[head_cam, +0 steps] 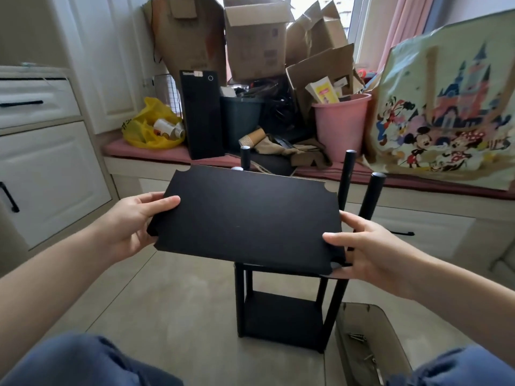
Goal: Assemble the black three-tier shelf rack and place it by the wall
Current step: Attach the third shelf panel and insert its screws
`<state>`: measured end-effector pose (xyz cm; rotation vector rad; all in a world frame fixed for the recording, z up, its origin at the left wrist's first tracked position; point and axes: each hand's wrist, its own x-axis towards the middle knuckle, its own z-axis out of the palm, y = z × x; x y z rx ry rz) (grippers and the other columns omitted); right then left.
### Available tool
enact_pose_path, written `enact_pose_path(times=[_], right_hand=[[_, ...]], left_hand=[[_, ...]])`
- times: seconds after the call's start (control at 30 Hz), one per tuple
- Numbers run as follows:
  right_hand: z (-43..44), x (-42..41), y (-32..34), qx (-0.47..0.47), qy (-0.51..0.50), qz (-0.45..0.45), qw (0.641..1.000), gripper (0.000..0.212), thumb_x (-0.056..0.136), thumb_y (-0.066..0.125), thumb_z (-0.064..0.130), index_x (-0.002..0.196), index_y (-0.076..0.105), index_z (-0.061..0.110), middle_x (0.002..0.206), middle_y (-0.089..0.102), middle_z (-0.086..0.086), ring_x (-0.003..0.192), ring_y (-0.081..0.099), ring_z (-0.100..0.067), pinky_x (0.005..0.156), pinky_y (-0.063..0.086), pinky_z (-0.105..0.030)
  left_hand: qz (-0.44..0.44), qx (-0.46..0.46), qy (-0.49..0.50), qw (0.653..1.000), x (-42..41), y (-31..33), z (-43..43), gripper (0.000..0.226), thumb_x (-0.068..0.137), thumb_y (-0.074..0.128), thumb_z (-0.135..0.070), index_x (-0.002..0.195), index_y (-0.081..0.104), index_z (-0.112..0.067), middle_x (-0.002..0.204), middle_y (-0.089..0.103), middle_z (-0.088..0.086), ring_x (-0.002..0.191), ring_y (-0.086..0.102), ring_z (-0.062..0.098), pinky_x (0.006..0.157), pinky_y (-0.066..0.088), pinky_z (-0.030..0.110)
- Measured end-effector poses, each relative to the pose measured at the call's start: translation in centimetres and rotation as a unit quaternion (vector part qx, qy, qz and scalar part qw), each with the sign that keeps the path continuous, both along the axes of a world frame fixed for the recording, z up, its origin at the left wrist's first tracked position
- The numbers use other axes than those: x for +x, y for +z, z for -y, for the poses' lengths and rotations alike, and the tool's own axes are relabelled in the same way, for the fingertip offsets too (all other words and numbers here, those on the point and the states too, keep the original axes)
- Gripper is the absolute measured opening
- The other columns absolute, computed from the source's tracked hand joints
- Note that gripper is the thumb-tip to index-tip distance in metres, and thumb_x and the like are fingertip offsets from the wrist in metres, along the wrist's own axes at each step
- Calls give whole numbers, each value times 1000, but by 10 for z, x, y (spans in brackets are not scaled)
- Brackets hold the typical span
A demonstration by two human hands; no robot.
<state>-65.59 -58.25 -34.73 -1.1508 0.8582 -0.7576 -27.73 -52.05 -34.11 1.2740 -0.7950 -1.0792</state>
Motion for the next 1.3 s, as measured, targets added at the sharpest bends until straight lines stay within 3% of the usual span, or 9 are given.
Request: enact_pose_path(times=[0.2,0.4,0.53,0.63,0.8,0.87,1.0,1.17,1.3], right_hand=[[23,-15,32,-105,-78,-59,990,17,93,65,21,109,71,22,104,75,-6,84,75,-24,64,62,-39],[66,-28,72,-154,-142,-131,969,18,92,69,26,96,72,8,78,76,-3,63,72,-16,51,57,-30],[99,-34,92,-140,-198,-143,959,19,89,73,26,98,70,10,96,72,-7,81,70,-22,74,61,-42],[120,-36,99,-133,-211,-147,957,17,89,71,27,101,69,14,95,67,-4,79,66,-19,72,59,-39],[150,-36,99,-124,-215,-171,953,21,91,70,25,104,67,10,101,66,-9,91,65,-27,90,56,-50],[160,-36,97,-116,-213,-179,953,29,90,71,25,112,65,7,103,65,-9,91,64,-26,85,57,-44],[176,-35,89,-118,-211,-212,947,30,90,71,29,110,62,8,98,63,-9,74,62,-22,54,52,-29],[187,-39,74,-88,-191,-206,956,32,89,70,27,112,66,5,93,62,-9,67,60,-20,57,44,-29],[189,-43,64,-69,-173,-207,960,29,88,71,30,108,67,10,83,63,-4,69,57,-19,57,46,-29]], left_hand=[[39,-25,3,999,-27,34,16,18,86,72,-18,103,73,-10,93,79,4,72,76,14,50,58,24],[89,-17,22,996,-43,57,56,9,95,67,-15,101,71,-10,97,73,5,74,68,16,64,58,27],[70,-33,14,997,-52,70,88,16,96,66,-16,109,68,-8,107,73,8,93,69,20,81,57,33],[61,-43,-5,997,-54,75,110,22,96,67,-19,114,67,-7,101,77,5,88,74,17,74,59,31],[80,-44,-2,996,-59,73,138,19,94,69,-23,108,68,-10,82,77,-1,71,74,12,58,58,25],[89,-34,5,995,-61,69,146,18,94,70,-23,107,68,-10,82,76,-1,71,72,12,54,56,23],[104,-14,22,994,-63,64,159,24,93,72,-26,109,67,-9,97,70,4,80,66,16,55,55,25],[99,-5,28,995,-62,59,171,27,92,73,-27,109,67,-7,96,68,7,83,66,18,64,57,30],[81,-1,26,996,-59,53,175,27,91,73,-27,109,68,-7,90,68,5,73,66,15,53,55,25]])
